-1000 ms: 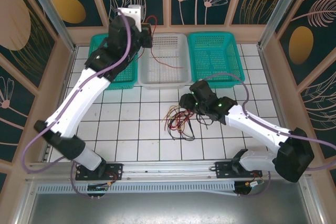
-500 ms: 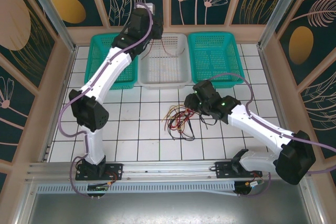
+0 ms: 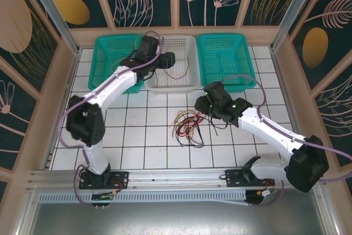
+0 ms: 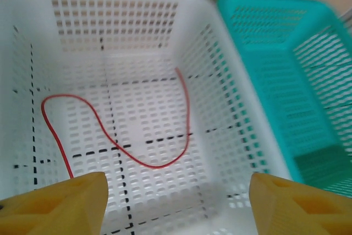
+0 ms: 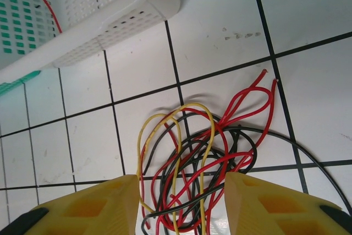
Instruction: Untangle the cables
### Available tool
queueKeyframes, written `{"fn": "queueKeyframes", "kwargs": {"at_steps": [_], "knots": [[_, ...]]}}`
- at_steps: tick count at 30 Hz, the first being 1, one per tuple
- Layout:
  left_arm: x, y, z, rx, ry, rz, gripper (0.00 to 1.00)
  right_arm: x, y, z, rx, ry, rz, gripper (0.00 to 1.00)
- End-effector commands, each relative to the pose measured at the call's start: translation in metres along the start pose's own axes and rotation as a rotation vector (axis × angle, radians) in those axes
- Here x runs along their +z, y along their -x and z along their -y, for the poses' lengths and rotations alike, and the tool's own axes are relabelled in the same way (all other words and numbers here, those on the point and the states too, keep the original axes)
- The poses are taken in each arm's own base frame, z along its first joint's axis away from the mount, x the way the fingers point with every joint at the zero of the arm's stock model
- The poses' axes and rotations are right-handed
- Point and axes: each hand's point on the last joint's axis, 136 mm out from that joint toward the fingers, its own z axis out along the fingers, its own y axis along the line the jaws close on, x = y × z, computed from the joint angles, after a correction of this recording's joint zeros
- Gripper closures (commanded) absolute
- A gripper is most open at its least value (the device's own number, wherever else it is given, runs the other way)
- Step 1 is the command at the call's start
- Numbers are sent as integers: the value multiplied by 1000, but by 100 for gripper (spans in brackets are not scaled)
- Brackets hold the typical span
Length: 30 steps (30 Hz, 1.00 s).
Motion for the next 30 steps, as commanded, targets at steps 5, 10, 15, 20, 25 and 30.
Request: {"fn": "queueKeyframes", "kwargs": {"at_steps": [5, 10, 15, 20, 25, 30], "knots": [[-116, 10, 28, -18, -195, 160, 34, 21, -13, 15, -3, -61, -55, 59], [-141, -52, 29, -53, -326, 62, 39, 38, -28, 23, -7, -93, -110, 60], [-135, -108, 19, -121, -360, -66, 47, 50, -29, 40, -2, -124, -115, 63], [-132, -127, 18, -151, -380, -108, 49, 68, -36, 49, -20, -160, -153, 65], [-122, -142, 18, -185, -392, -144, 52, 85, -51, 38, -60, -134, -223, 75], [-107, -172, 30, -173, -388, -214, 53, 87, -71, 10, -120, -109, -254, 80]]}}
